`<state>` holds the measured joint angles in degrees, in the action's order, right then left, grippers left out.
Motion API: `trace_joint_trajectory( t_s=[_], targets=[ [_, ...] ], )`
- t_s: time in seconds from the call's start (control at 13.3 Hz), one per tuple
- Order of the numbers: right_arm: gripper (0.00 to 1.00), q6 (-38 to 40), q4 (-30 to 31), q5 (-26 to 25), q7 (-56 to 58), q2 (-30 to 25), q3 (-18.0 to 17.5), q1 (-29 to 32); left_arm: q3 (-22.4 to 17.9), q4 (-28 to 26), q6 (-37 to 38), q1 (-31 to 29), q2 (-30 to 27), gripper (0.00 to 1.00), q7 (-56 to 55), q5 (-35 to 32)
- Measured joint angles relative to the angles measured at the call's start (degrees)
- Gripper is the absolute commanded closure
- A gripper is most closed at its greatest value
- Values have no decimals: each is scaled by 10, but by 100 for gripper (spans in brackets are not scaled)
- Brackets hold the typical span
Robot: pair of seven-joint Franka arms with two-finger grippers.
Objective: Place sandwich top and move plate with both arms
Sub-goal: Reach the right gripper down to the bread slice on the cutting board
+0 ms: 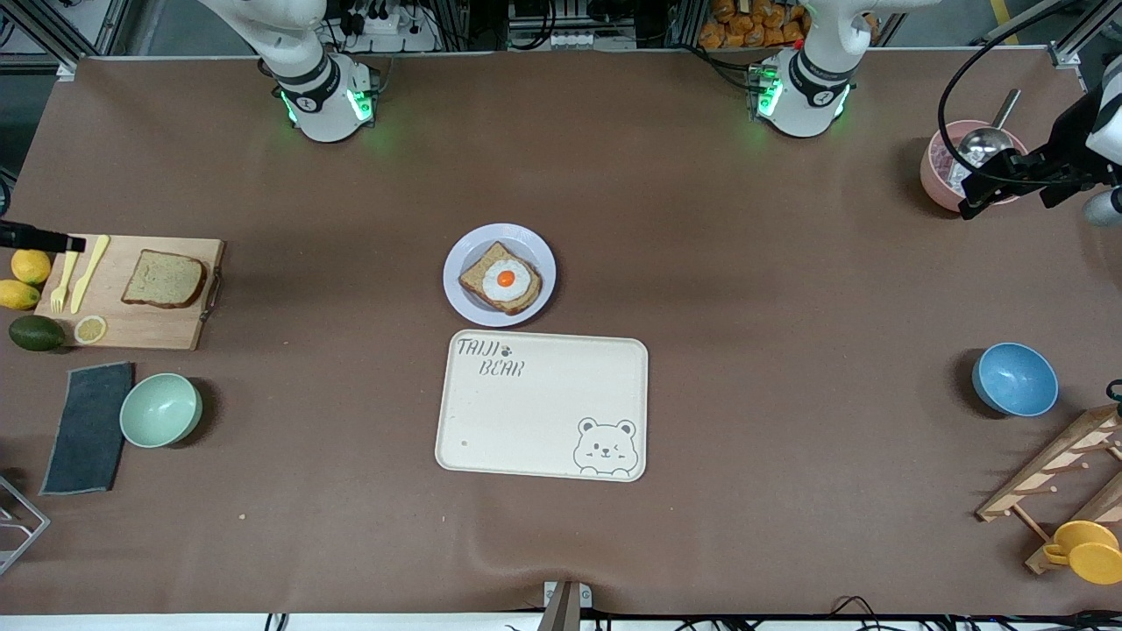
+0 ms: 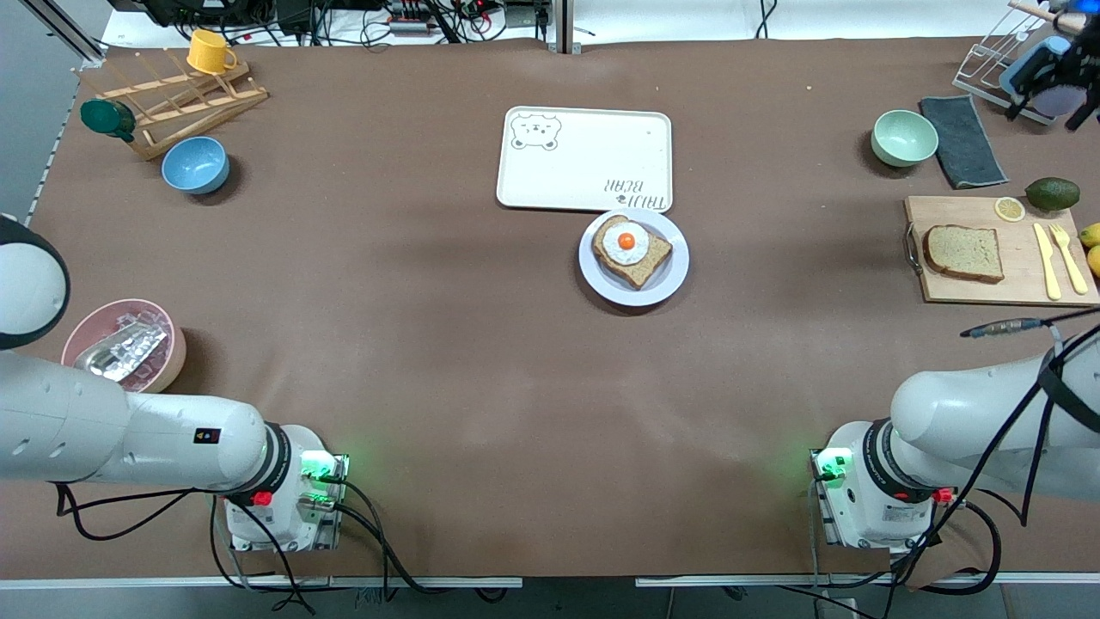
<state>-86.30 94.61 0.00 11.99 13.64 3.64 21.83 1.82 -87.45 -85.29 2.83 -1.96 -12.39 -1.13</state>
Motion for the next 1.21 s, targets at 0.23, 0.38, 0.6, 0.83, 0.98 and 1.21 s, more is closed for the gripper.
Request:
trace_joint_trajectory(
  t_s=[0.23,0.38,0.6,0.83,0.98,1.21],
  targets=[
    [0,-58,50,-4,26,20,0,32,0,0,0,0,0,0,0,0],
    [0,-99,86,-12,36,19,0,44,0,0,1,1,0,0,0,0],
    [0,-191,149,-15,73,17,0,62,1,0,9,1,0,0,0,0],
    [0,-270,193,-15,116,19,0,90,1,0,10,2,0,0,0,0],
    [0,-310,208,-15,141,28,0,106,2,0,11,2,0,0,0,0],
    [0,-353,211,-15,159,60,0,118,4,0,11,2,0,0,0,0]
  ],
)
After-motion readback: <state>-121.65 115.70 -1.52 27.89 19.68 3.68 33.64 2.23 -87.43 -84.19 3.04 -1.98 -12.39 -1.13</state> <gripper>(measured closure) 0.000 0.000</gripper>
